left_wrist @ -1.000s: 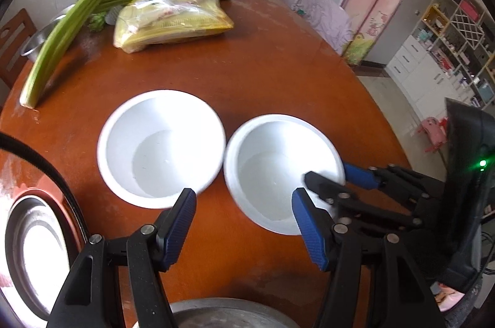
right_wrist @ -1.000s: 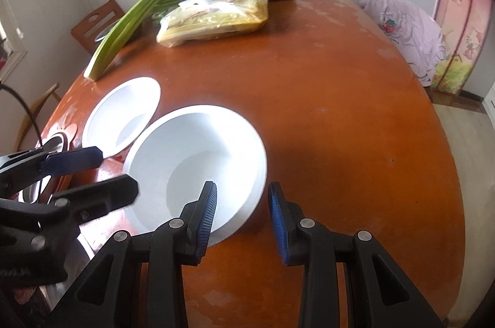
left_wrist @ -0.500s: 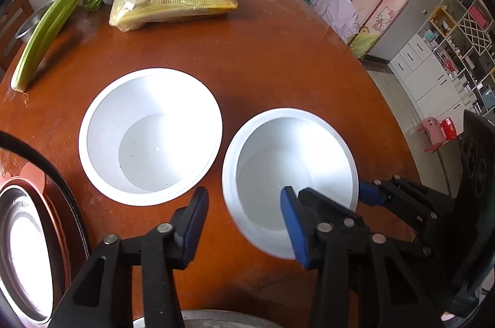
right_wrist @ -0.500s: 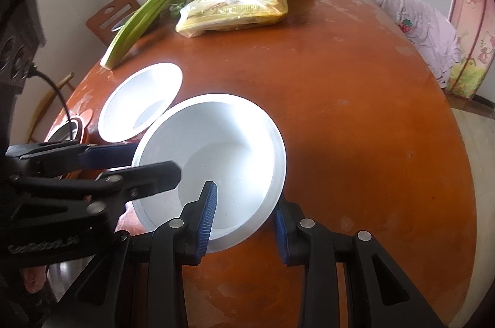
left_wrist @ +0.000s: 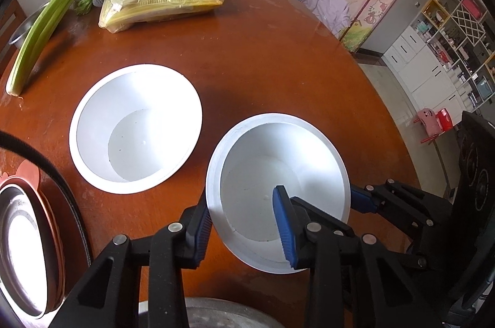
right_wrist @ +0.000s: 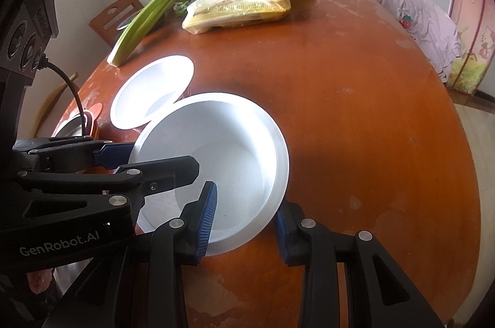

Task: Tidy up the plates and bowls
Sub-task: 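Lift the white bowl and carry it over the steel bowl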

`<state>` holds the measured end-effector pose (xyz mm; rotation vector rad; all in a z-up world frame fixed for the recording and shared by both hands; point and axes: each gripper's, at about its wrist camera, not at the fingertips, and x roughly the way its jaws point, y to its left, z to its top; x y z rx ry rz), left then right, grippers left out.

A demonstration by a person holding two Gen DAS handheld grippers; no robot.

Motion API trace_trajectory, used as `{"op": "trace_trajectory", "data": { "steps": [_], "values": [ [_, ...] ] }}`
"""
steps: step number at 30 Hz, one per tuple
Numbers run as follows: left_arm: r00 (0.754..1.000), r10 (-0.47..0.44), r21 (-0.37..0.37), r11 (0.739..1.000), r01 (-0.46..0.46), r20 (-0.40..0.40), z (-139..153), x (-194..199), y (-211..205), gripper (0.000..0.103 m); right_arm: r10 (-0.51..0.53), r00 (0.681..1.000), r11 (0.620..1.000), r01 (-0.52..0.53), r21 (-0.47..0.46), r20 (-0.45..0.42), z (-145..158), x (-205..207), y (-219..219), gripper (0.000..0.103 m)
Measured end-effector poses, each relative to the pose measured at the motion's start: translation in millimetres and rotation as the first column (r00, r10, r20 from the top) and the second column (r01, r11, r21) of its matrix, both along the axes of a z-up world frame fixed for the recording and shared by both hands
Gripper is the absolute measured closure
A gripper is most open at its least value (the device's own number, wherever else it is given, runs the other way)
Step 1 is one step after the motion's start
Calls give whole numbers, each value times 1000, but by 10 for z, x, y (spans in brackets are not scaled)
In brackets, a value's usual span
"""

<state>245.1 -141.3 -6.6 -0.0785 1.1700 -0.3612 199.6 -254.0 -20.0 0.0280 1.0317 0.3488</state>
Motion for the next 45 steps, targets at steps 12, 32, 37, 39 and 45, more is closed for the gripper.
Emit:
{"op": "trace_trajectory", "data": {
  "steps": [12,32,37,39,45],
  "values": [
    [998,-3,-8,1000,4,56,205,-219,55,65,2,999,1000,-2,1,50,204,-228,33,67],
    [986,37,-23,999,-34,160,538,-714,457,65,52,989,999,-50,-22,141,566,-678,441,67],
    [982,52,-30,998,-48,182,600,-844,580,65,70,985,997,-66,-29,159,635,-781,552,67],
    [980,56,-31,998,-51,191,623,-899,626,65,76,983,997,-72,-31,165,655,-826,592,67],
    [976,70,-41,997,-62,208,668,-1054,760,65,97,979,995,-91,-37,180,712,-965,723,67]
  ]
}}
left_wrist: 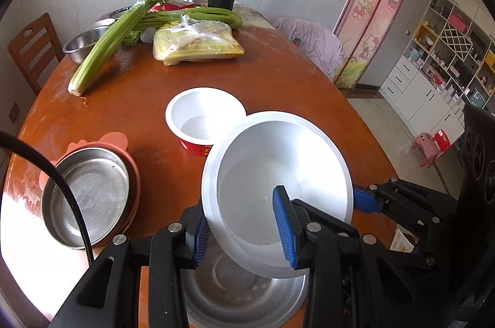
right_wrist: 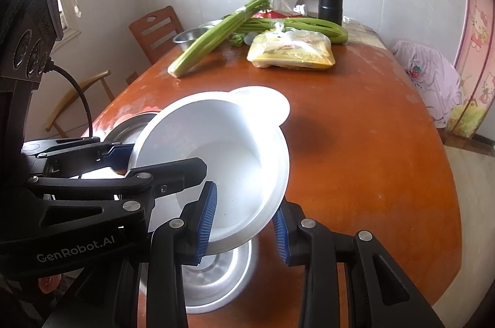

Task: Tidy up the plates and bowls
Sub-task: 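Lift the white bowl and carry it over the steel bowl, then lower the white bowl into the steel bowl with the left gripper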

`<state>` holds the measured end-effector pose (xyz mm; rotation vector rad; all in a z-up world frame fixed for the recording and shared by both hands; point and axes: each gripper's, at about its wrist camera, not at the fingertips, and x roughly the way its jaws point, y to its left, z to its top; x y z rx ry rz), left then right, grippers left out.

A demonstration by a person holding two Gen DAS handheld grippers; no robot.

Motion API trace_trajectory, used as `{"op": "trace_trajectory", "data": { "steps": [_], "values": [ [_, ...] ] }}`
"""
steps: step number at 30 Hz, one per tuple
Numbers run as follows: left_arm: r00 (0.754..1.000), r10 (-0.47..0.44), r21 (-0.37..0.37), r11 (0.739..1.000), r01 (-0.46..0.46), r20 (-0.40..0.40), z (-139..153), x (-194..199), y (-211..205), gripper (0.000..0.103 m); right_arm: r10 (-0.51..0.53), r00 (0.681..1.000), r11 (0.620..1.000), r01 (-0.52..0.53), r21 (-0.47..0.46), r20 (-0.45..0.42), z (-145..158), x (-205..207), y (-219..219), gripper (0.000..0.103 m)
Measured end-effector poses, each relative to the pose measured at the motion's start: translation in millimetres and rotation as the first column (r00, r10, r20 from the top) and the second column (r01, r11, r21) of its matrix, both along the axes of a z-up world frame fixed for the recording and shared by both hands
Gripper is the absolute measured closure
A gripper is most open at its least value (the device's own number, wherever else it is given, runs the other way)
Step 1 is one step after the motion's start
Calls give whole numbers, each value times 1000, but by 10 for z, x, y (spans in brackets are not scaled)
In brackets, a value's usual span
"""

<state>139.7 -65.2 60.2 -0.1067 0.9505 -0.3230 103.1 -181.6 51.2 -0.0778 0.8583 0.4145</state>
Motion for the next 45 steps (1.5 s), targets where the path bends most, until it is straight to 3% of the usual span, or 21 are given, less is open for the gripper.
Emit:
{"op": "trace_trajectory", "data": {
  "steps": [16,45],
  "values": [
    [1000,10,2,1000,-10,16,12,-282,217,65,38,999,999,-38,-11,0,7,-223,203,67],
    [996,-8,4,1000,8,-90,-517,-458,197,65,52,991,998,-56,-26,-127,-465,-388,226,67]
  ]
}}
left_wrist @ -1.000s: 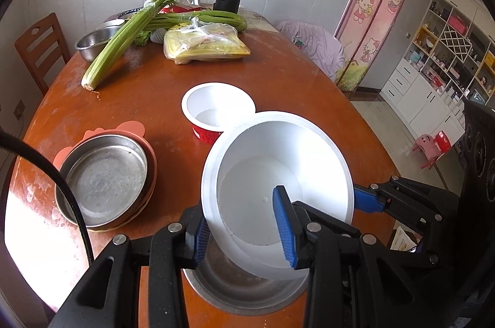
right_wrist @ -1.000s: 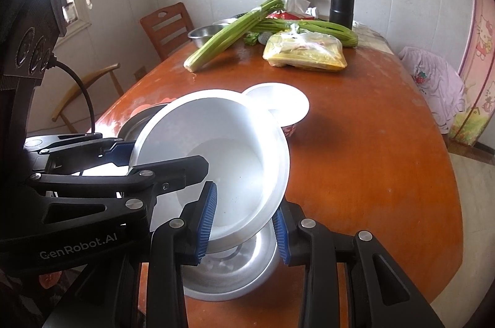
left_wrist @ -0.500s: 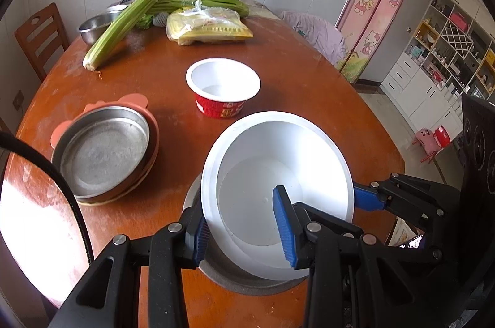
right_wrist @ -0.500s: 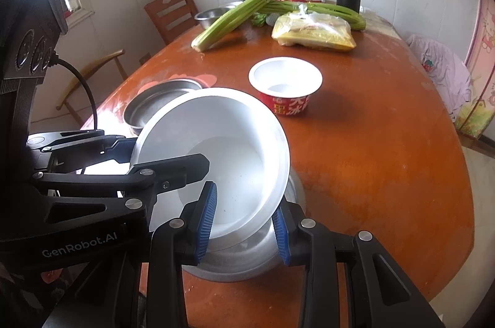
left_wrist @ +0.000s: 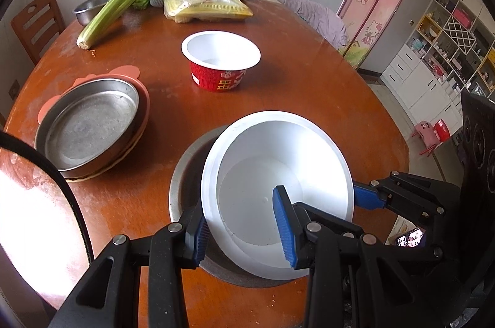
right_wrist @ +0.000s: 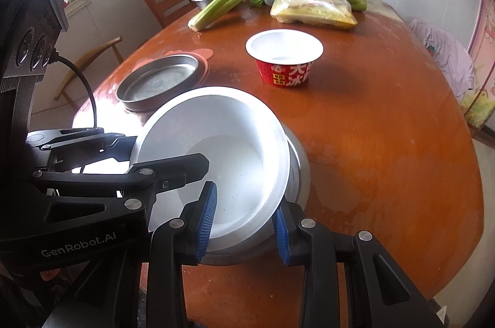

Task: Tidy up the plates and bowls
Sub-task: 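Lower the white bowl into the steel bowl with the left gripper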

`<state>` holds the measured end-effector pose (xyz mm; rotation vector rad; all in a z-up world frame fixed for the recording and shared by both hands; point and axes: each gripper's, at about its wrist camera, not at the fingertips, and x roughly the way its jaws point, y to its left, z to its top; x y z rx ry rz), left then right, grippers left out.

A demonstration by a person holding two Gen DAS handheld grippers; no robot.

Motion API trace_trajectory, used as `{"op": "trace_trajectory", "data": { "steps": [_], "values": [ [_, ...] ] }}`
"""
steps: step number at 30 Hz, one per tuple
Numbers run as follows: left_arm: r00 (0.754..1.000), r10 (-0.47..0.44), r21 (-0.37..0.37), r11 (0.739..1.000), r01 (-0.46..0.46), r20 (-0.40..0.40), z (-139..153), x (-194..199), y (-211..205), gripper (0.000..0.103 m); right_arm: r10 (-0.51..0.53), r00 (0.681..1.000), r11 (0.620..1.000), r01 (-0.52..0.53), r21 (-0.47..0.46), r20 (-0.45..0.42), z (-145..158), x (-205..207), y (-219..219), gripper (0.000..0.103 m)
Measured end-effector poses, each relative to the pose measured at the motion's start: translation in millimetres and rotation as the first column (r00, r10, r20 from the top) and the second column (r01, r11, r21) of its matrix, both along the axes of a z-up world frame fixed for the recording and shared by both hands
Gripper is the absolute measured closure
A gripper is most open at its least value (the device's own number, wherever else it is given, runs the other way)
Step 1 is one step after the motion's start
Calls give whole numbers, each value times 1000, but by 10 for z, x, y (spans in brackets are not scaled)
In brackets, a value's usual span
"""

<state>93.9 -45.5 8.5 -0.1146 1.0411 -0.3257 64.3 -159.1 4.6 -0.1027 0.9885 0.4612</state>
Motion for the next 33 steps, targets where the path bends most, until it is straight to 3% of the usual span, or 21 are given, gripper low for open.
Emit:
{"op": "trace_trajectory", "data": {
  "steps": [33],
  "values": [
    [999,12,35,999,-10,-49,-202,124,-10,65,3,1000,998,-4,-59,-17,-151,89,46,67]
  ]
}}
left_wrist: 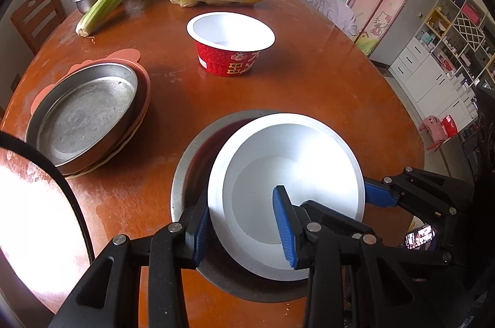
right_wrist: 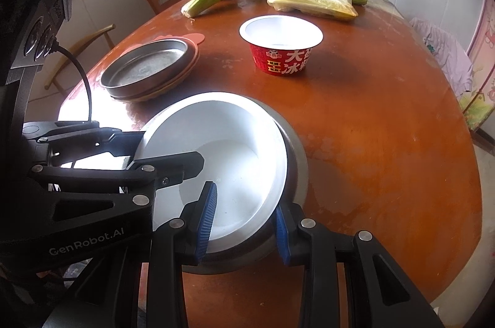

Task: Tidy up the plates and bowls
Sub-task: 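Lower the white bowl into the steel bowl with the left gripper, then open the left gripper and withdraw from the white bowl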

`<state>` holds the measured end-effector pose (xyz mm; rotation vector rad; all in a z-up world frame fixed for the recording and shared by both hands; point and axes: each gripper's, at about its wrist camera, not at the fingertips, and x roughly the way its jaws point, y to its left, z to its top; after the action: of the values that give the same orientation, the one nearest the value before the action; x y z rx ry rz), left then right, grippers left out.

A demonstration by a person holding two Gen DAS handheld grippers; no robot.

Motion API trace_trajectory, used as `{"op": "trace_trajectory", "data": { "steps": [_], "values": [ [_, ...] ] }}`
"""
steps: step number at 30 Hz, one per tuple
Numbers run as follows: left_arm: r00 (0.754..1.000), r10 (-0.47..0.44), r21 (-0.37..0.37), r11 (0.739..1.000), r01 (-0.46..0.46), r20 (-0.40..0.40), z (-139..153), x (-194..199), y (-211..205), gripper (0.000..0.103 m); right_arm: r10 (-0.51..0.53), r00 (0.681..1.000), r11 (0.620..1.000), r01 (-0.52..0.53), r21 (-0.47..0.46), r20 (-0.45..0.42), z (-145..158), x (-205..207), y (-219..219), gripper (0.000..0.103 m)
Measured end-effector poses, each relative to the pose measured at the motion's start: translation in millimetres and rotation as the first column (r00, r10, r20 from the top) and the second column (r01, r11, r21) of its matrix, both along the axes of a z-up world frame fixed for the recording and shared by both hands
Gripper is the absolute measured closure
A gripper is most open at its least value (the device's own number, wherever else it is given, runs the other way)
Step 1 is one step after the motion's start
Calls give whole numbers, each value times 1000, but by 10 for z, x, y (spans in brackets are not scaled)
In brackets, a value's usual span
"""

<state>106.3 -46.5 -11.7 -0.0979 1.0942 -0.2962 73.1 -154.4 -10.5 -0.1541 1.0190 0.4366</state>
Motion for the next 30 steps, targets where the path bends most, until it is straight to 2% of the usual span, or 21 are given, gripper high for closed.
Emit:
{"op": "trace_trajectory", "data": {
  "steps": [30],
  "values": [
    [999,5,17,1000,-6,52,183,-24,53,65,-22,999,1000,22,21,33,131,15,-108,67]
  ]
}}
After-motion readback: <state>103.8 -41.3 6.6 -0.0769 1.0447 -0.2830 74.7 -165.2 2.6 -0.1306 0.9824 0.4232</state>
